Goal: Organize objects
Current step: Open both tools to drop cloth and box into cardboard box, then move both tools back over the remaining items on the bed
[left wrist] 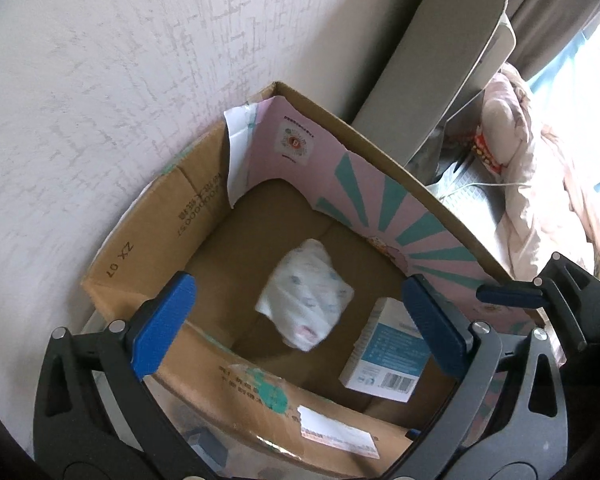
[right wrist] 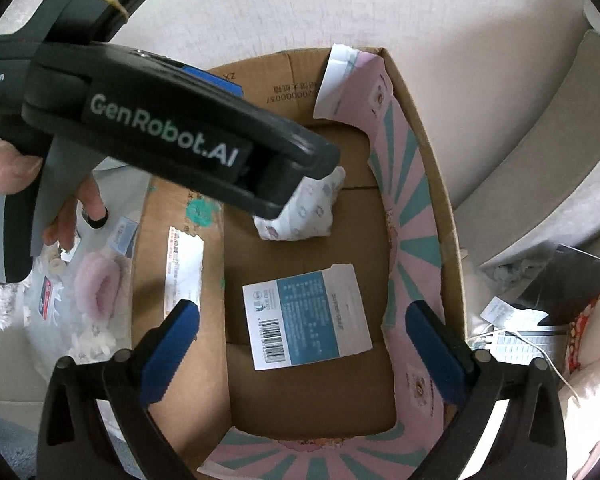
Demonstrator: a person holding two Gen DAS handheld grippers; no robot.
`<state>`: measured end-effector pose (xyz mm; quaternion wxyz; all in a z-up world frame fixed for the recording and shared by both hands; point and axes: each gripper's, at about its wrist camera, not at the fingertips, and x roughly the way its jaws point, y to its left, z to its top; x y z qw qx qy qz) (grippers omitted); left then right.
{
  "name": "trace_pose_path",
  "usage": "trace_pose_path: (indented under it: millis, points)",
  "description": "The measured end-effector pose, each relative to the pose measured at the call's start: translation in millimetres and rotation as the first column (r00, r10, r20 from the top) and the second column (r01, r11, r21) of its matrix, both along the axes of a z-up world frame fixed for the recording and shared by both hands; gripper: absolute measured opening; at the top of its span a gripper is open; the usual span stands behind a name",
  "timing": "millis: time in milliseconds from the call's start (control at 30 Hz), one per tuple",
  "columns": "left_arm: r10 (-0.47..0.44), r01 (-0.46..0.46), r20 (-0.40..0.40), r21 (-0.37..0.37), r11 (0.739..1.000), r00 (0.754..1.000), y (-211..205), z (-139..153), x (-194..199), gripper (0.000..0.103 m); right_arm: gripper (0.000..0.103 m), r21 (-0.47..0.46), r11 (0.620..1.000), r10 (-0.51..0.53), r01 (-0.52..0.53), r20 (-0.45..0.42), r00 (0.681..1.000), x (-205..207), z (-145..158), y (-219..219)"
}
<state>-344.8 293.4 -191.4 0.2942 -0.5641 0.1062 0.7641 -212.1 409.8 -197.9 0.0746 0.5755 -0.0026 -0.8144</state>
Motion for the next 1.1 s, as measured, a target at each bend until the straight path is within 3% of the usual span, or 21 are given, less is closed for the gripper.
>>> trace_pose_path:
  millis: [300, 667, 1100]
  points:
    - [0.032, -0.031, -0.018, 0.009, 0.999, 0.999, -13, 21, 9, 0.103, 0.103, 0.009, 1.000, -0.015, 0.015, -0.035, 0.999, 15, 16, -9]
    - [0.093, -0.091, -0.109, 0.023, 0.996, 0.990, -44, 78, 29, 0.103, 0.103, 0.001, 0.999, -0.038, 0.039, -0.099, 0.994, 22, 53, -8]
    - [0.219, -0.203, -0.237, 0.091, 0.975, 0.946, -102, 148, 68, 0.103, 0.103, 0.050, 0.999, 0.015, -0.004, -0.230, 0.973, 39, 116, -26]
